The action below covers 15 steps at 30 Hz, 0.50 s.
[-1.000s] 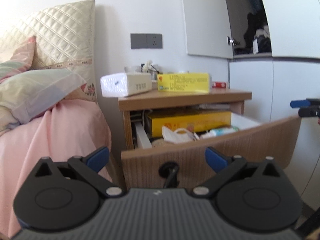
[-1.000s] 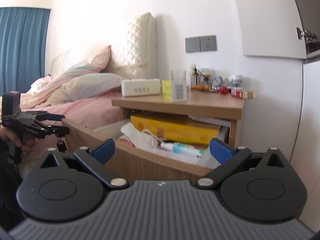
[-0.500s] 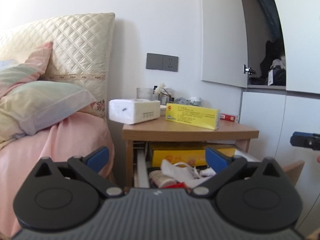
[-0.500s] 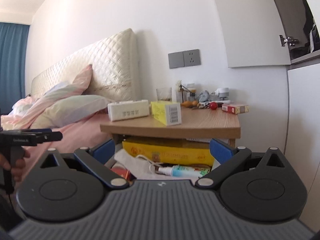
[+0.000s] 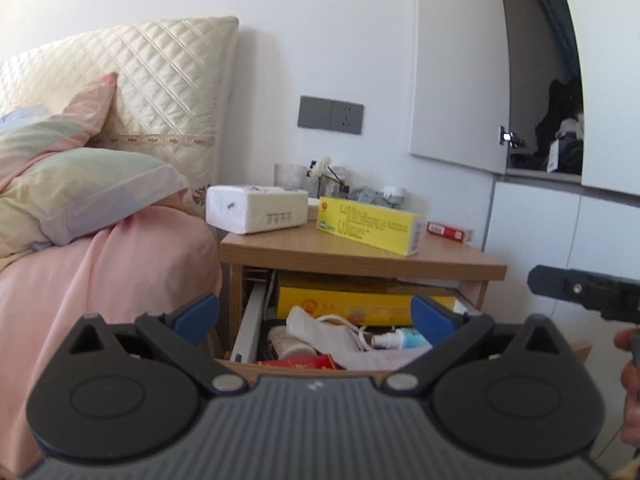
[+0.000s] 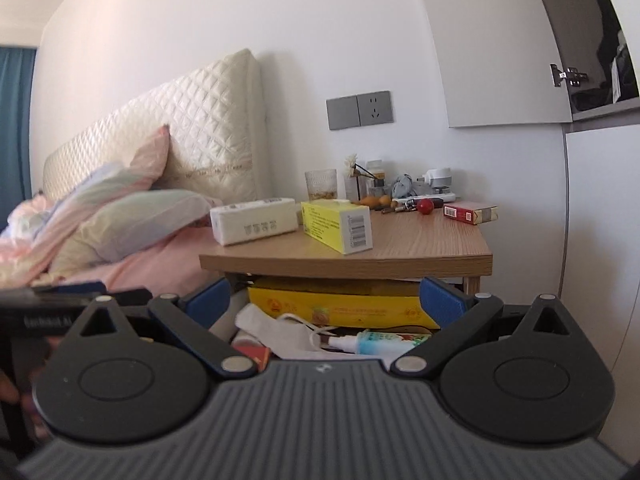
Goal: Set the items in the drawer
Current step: 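Release the drawer key and back the left gripper away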
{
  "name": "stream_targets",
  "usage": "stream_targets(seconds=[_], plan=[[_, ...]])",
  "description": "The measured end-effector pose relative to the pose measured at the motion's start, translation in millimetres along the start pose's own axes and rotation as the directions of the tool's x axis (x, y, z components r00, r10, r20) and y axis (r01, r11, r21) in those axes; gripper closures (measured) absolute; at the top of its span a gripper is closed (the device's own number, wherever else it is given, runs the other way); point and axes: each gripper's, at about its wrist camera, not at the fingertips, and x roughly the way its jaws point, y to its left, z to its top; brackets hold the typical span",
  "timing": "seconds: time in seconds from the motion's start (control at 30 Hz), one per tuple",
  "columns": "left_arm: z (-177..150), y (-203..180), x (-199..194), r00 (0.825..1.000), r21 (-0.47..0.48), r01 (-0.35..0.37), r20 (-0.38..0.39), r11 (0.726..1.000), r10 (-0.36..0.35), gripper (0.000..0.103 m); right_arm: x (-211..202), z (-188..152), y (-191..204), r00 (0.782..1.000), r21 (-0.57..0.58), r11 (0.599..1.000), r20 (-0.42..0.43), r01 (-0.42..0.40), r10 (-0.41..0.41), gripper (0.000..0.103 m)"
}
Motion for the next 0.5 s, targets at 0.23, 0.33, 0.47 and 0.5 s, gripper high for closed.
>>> stream_targets(seconds=[0.23,0.33,0.47,0.5], plan=[[0.0,-21.1,-0.9,0.998,0.036,-0.011,0.067,0.999,0.009,0.0,-13.3,-4.4,8.1,0.997,0.04,0.999,0.07,0.007,-0.01,0.0],[-1.9,-29.8,3.4,0.997,0.048,-0.002,0.083,0.999,-0.002,0.0,-15.9,-8.3,7.4,0.996,0.039,0.999,0.084,0.033,-0.036,0.0],[-6.6,-40.4,10.8,0.996,0.085,0.027,0.085,0.996,-0.035,0.0,-14.1,-11.2,1.6,0.995,0.044,0.997,0.073,0.059,-0.062,0.0],[-7.6,-42.3,11.9,0.995,0.099,0.034,0.087,0.995,-0.043,0.0,-13.2,-11.3,0.3,0.995,0.041,0.997,0.069,0.065,-0.067,0.0]])
